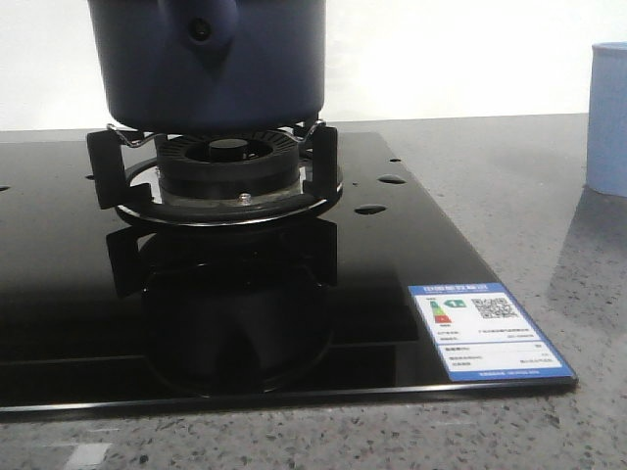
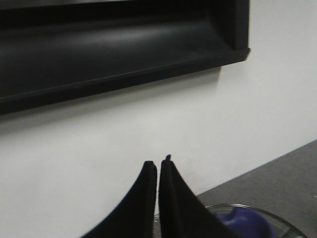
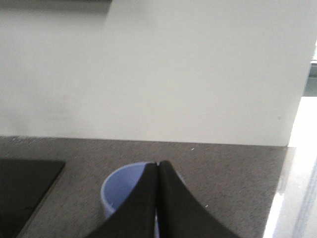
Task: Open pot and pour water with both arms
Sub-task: 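Lower the glass lid back onto the pot and release with left gripper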
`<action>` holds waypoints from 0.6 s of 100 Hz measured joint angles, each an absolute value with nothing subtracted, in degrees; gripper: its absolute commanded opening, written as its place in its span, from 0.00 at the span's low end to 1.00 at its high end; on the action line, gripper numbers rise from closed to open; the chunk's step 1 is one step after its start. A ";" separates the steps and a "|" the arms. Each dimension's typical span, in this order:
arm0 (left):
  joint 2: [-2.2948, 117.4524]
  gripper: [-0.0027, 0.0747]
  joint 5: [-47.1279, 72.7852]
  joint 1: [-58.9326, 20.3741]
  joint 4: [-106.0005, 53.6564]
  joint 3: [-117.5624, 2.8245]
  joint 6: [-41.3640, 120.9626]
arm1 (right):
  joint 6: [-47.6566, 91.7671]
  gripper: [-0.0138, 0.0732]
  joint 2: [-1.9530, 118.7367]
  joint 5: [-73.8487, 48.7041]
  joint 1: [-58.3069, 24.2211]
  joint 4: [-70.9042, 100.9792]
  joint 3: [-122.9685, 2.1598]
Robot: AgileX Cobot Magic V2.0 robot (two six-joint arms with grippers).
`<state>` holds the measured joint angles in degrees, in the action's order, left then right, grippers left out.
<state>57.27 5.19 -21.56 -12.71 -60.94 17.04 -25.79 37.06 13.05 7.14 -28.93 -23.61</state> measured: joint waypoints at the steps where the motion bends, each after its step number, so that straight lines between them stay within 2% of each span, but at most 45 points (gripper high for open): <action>1: 57.04 0.01 5.27 -21.27 -12.69 -60.94 17.04 | -26.06 0.09 37.06 12.04 7.03 -28.93 -24.13; 11: 53.27 0.01 5.19 -17.52 -12.59 -59.19 17.04 | -28.32 0.09 37.06 7.94 5.13 -28.93 -30.69; 28: 44.80 0.01 0.63 -13.41 -12.59 -51.46 17.04 | -32.55 0.09 34.53 10.14 -0.09 -28.89 -33.60; 45: 33.00 0.01 -3.93 -12.95 -12.81 -39.82 17.04 | -33.37 0.09 26.01 14.87 -3.98 -35.40 -28.58; 60: 21.37 0.01 -4.82 -12.92 -13.91 -29.55 17.04 | -33.49 0.09 14.99 12.38 -4.27 -37.13 -20.84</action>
